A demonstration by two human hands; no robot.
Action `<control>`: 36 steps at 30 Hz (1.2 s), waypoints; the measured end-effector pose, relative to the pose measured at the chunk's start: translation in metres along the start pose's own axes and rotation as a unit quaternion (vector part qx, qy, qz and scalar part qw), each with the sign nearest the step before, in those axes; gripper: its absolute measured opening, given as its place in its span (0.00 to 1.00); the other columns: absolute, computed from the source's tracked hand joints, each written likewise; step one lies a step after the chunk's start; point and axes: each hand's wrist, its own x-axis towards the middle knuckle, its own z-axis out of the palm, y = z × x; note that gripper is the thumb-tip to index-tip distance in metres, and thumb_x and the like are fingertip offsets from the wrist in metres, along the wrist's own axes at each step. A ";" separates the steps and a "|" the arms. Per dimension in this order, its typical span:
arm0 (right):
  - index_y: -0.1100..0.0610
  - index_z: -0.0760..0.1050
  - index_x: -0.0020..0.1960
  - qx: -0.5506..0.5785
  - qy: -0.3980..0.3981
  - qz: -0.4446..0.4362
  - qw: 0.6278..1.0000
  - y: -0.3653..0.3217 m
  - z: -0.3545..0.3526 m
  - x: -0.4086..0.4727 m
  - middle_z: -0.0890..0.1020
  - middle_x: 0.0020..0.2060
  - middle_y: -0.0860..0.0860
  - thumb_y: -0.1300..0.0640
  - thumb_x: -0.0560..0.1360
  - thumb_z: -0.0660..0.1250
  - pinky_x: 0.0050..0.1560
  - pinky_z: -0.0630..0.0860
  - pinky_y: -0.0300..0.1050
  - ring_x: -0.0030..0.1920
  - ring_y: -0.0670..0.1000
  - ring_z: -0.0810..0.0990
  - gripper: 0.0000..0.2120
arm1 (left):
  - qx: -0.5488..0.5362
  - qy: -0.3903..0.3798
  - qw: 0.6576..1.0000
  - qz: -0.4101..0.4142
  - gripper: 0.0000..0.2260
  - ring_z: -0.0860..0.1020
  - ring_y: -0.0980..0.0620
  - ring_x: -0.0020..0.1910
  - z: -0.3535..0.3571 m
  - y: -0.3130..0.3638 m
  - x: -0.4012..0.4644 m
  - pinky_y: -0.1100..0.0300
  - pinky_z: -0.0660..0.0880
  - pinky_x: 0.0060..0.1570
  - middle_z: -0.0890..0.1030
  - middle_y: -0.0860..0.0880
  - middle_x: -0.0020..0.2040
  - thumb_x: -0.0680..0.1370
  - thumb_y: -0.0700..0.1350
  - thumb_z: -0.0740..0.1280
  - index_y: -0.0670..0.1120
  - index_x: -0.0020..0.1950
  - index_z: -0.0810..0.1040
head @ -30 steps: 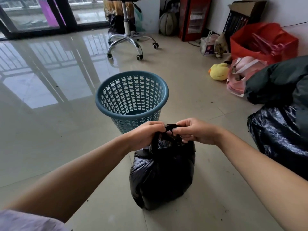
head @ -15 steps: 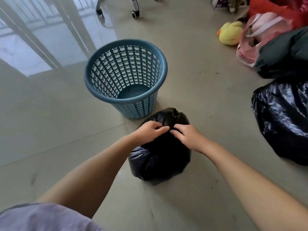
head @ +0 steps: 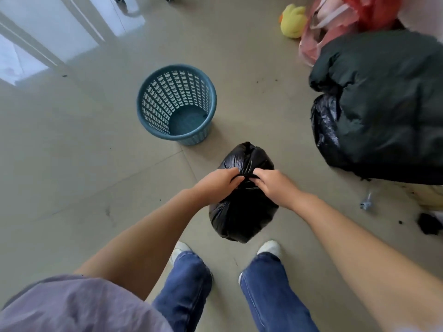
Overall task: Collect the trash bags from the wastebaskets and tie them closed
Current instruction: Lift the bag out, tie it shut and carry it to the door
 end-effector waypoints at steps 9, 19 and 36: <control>0.63 0.70 0.52 0.021 0.010 0.044 0.999 -0.074 -0.110 -0.159 0.81 0.50 0.62 0.54 0.81 0.56 0.43 0.70 0.53 0.50 0.64 0.78 0.11 | 0.117 -0.073 0.989 0.056 0.14 0.77 0.40 0.48 -0.074 0.156 -0.109 0.49 0.72 0.47 0.79 0.40 0.48 0.82 0.50 0.53 0.41 0.51 0.70; 0.60 0.65 0.48 -0.016 0.077 0.068 0.995 -0.138 -0.140 -0.243 0.79 0.48 0.61 0.52 0.81 0.53 0.39 0.62 0.49 0.48 0.65 0.76 0.11 | 0.273 -0.103 0.942 0.163 0.13 0.77 0.42 0.50 -0.122 0.210 -0.169 0.53 0.68 0.44 0.78 0.43 0.52 0.83 0.49 0.52 0.42 0.56 0.70; 0.60 0.68 0.47 0.019 0.334 0.406 0.851 -0.224 0.028 -0.527 0.69 0.36 0.51 0.55 0.80 0.56 0.37 0.62 0.46 0.36 0.53 0.67 0.09 | 0.485 -0.271 0.587 0.589 0.12 0.73 0.44 0.58 0.019 0.352 -0.296 0.56 0.67 0.49 0.73 0.45 0.60 0.83 0.47 0.52 0.43 0.62 0.68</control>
